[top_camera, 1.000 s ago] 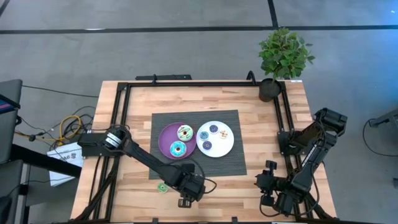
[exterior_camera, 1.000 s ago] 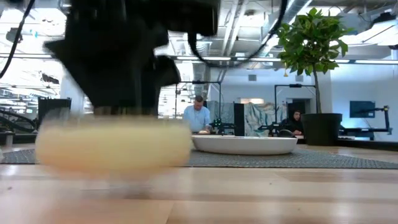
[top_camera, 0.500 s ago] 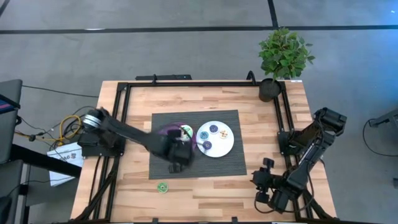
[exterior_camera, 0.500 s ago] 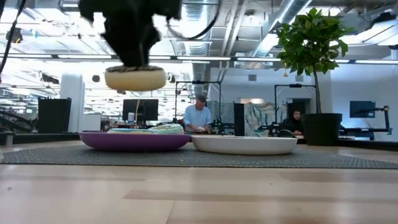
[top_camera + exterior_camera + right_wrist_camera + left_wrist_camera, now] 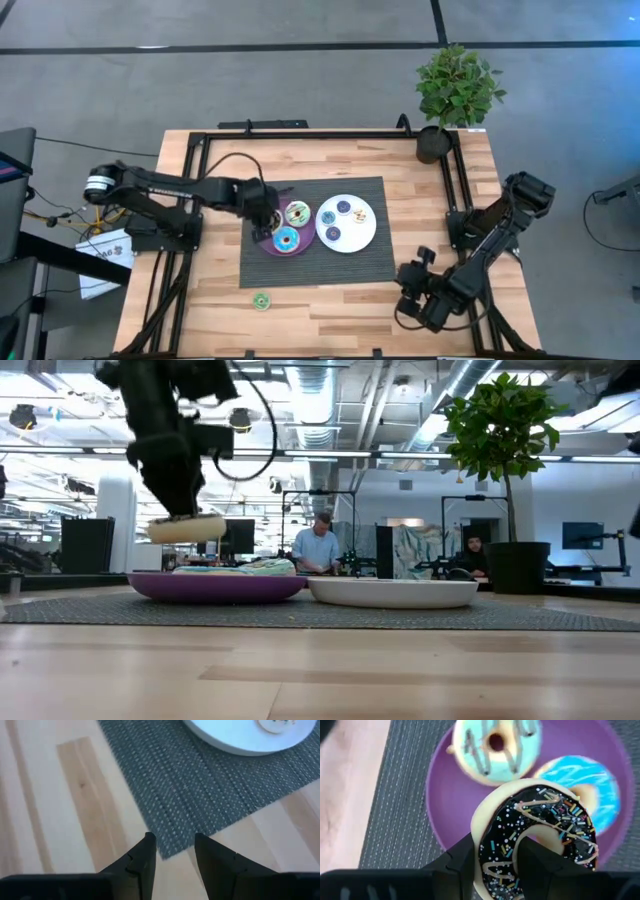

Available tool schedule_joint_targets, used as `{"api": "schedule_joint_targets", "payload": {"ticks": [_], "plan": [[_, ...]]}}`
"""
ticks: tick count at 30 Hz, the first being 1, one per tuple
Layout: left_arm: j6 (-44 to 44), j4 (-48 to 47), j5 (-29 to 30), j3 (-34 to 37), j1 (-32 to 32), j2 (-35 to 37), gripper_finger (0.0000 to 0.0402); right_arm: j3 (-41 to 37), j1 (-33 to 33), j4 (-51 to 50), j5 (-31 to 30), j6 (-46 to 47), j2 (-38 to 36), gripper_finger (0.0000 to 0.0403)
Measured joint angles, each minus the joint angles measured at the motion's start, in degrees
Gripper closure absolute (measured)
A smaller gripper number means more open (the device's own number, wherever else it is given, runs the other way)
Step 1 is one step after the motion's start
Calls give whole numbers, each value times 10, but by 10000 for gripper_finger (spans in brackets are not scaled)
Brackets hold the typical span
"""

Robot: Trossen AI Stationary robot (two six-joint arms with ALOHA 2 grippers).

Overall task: Pick & Place donuts
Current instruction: Put the large black donut on the purple plate

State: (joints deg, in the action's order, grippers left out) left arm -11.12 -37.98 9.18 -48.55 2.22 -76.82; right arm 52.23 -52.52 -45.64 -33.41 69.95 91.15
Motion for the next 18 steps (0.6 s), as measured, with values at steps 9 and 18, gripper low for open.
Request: {"api": "schedule_joint_targets", "payload": {"ticks": [9,18], "plan": [[68,55,-42,26,99,-30,287,0,56,5,2,21,0,276],[83,60,-84,26,117,-83,287,0,90,3,3,16,0,276]]}}
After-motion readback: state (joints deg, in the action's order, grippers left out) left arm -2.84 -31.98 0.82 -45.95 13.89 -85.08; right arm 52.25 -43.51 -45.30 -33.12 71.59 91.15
